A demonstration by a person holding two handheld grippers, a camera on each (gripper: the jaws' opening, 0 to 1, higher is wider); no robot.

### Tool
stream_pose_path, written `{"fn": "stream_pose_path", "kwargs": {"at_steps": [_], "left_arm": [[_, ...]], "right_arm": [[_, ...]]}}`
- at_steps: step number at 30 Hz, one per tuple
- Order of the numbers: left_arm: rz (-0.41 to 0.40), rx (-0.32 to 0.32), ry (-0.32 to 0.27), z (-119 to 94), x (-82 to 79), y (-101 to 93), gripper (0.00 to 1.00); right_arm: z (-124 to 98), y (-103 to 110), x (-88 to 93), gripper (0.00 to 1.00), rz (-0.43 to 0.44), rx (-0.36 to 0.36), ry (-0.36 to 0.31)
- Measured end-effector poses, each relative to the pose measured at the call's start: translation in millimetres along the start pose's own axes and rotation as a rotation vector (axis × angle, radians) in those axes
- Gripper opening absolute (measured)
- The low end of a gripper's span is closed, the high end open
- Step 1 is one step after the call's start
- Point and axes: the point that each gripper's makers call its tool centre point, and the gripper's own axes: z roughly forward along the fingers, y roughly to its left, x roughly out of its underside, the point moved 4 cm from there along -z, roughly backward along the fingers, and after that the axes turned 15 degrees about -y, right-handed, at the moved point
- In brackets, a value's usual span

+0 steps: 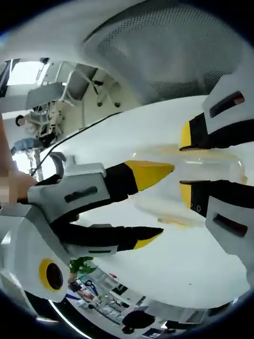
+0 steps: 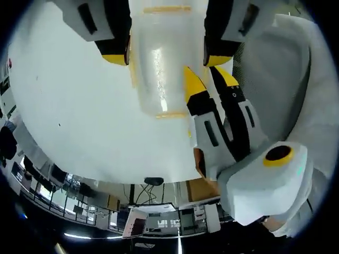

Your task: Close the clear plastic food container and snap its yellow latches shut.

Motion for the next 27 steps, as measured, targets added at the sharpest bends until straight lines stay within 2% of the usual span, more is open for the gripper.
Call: {"fn": "stream_pose_path", "kwargs": {"at_steps": [3, 5, 9, 11, 16, 18, 20, 21, 23, 27], "left_arm": [[-0.073, -0.033, -0.061, -5.7, -10.2, 5.8, 0.24], [-0.079, -0.033, -0.075, -9.5, -11.9, 8.3, 0.23], [-0.126, -0.075, -0.079, -16.8, -6.6, 17.1, 0.24], [-0.177, -0.106, -0.107, -21.1, -6.5, 21.2, 0.24], [-0.198, -0.151, -0.127, -32.1, -1.2, 31.0, 0.26], [-0.243, -0.165, -0.165, -36.4, -3.2, 32.9, 0.28], [-0.263, -0.178, -0.167, -40.9, -0.7, 35.7, 0.28], [-0.267, -0.186, -0.163, -41.9, 1.2, 36.9, 0.3], [-0.293, -0.195, -0.169, -45.1, 3.8, 38.2, 0.31], [-0.326, -0.22, -0.19, -50.9, 8.1, 42.8, 0.34]], "right_arm": [[-5.8, 3.9, -5.5, 0.54, 0.02, 0.038, -0.065], [-11.0, 5.5, -5.0, 0.54, 0.03, 0.061, -0.09], [-19.9, 9.0, -3.5, 0.54, 0.056, 0.119, -0.16], [-23.3, 10.3, -0.2, 0.55, 0.075, 0.14, -0.17], [-32.5, 10.4, 11.0, 0.56, 0.102, 0.201, -0.195], [-36.8, 9.1, 11.3, 0.57, 0.12, 0.234, -0.228], [-40.2, 8.7, 12.7, 0.58, 0.118, 0.26, -0.241], [-40.9, 9.4, 14.1, 0.58, 0.122, 0.262, -0.241], [-41.0, 14.3, 11.9, 0.61, 0.147, 0.253, -0.287], [-39.9, 18.4, 20.1, 0.62, 0.125, 0.267, -0.272]]}}
